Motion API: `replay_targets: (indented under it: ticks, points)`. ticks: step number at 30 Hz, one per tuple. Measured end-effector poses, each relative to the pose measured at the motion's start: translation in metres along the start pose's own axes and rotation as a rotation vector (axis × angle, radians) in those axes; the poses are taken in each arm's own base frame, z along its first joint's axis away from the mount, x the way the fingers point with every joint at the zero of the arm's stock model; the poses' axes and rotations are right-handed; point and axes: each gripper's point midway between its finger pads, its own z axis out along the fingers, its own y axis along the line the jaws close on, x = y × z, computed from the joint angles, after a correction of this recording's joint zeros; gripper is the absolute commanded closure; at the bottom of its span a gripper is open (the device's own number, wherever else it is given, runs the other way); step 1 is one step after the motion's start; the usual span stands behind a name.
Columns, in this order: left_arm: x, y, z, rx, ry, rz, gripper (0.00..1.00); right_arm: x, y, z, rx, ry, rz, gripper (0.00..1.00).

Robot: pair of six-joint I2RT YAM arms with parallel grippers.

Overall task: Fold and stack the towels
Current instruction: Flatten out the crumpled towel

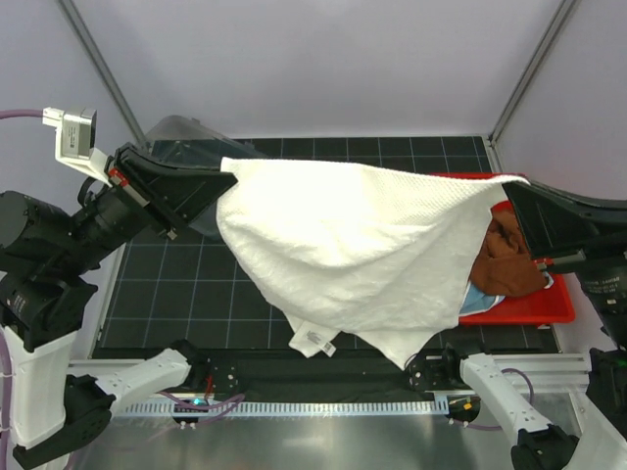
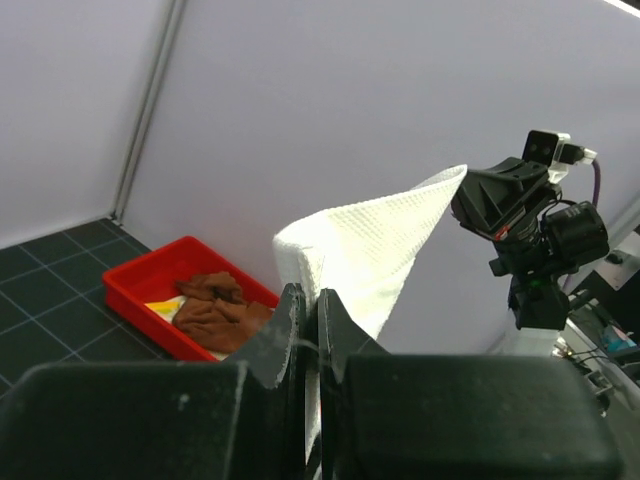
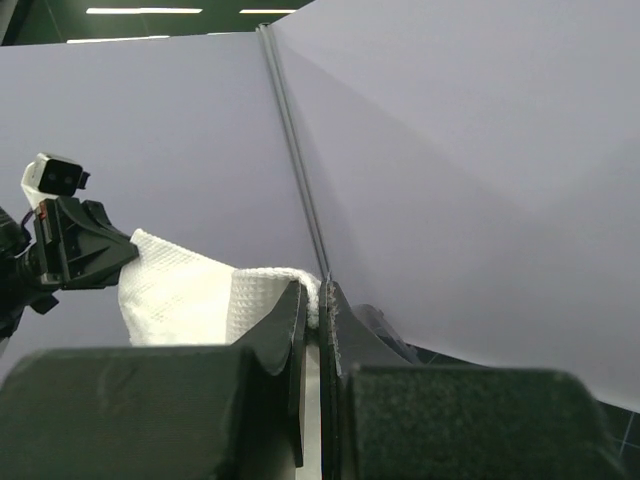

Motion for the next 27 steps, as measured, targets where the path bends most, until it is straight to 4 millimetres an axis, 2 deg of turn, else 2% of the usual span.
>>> replay_targets:
  ticks: [5,7,10,13,15,17,20,22,24,27]
  points:
    - [0.01,-0.003,-0.012,0.003,0.02,-0.046,1.0,0.004,0.02,-0.031,-0.043,-0.005,0.016,0.99]
    - [0.01,-0.005,-0.016,-0.001,0.022,-0.044,1.0,0.003,0.026,-0.036,-0.064,-0.008,0.018,0.99]
    - [0.008,-0.004,-0.017,-0.018,0.026,-0.037,1.0,-0.003,0.031,-0.034,-0.079,-0.012,0.024,0.99]
    - [-0.003,-0.007,-0.011,-0.016,0.015,-0.033,1.0,-0.017,0.034,-0.021,-0.088,-0.024,0.024,0.99]
    - [-0.002,-0.008,-0.011,-0.011,0.019,-0.036,1.0,-0.015,0.033,-0.02,-0.085,-0.019,0.036,0.99]
    - [0.004,-0.004,-0.013,-0.024,0.031,-0.032,1.0,-0.005,0.027,-0.022,-0.076,-0.006,0.048,0.99]
    - [0.022,0.021,-0.014,-0.109,0.062,-0.004,1.0,0.022,0.009,-0.018,-0.043,0.038,0.07,0.99]
    - [0.032,0.05,-0.007,-0.204,0.084,0.034,1.0,0.041,-0.011,-0.007,-0.003,0.073,0.078,0.99]
    - [0.035,0.085,0.011,-0.319,0.095,0.094,1.0,0.055,-0.035,0.017,0.041,0.104,0.08,0.99]
    - [0.025,0.141,0.052,-0.478,0.09,0.221,1.0,0.064,-0.075,0.079,0.088,0.139,0.069,0.99]
